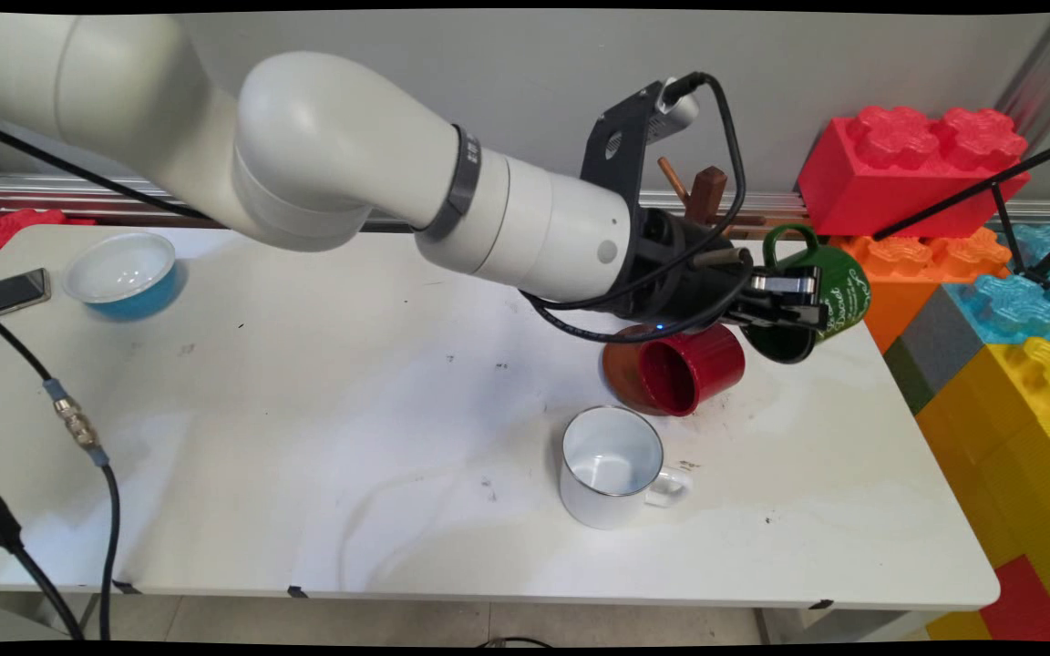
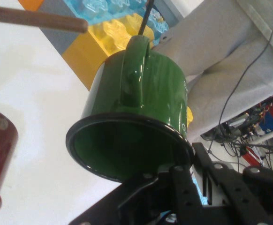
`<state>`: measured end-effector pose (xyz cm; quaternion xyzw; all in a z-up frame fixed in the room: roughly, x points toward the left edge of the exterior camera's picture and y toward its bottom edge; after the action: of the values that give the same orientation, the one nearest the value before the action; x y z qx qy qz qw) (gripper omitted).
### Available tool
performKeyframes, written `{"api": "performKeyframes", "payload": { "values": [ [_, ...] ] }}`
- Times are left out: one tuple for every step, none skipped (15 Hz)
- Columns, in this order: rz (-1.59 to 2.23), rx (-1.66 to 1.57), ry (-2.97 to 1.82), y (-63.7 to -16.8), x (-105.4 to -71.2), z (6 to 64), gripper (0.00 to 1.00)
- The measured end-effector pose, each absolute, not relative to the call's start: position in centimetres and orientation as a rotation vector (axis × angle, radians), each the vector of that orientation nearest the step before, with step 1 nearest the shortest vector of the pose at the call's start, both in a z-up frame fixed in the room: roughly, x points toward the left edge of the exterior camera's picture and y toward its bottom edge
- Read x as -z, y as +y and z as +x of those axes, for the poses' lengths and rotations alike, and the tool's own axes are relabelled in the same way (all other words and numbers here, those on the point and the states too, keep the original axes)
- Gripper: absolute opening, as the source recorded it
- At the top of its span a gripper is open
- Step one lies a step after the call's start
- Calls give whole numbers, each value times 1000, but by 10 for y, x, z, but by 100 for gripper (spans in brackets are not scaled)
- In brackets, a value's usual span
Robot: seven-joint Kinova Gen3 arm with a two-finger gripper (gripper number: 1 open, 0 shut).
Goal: Place the picked object on the table
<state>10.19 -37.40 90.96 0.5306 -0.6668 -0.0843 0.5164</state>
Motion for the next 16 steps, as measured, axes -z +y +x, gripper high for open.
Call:
{"api": "performKeyframes", "payload": {
  "values": [
    [1270,206,-1608,-371,-911,102,0],
    [1263,208,-1616,-369,-912,103,0],
    [1256,208,-1626,-367,-913,103,0],
    [1250,207,-1634,-366,-913,104,0],
    [1241,204,-1646,-365,-915,105,0],
    [1230,198,-1663,-363,-917,106,0],
    [1219,190,-1680,-362,-919,107,0],
    [1210,179,-1697,-362,-922,108,0],
    [1203,172,-1709,-362,-924,109,0],
    [1195,158,-1726,-363,-927,111,0],
    [1185,143,-1747,-363,-931,113,0],
    [1174,129,-1770,-363,-935,115,0],
    [1166,118,-1786,-364,-938,116,0],
    [1159,109,-1803,-364,-941,117,0],
    [1150,97,-1825,-364,-946,119,0],
    [1141,86,-1851,-364,-951,121,0]
  ]
}}
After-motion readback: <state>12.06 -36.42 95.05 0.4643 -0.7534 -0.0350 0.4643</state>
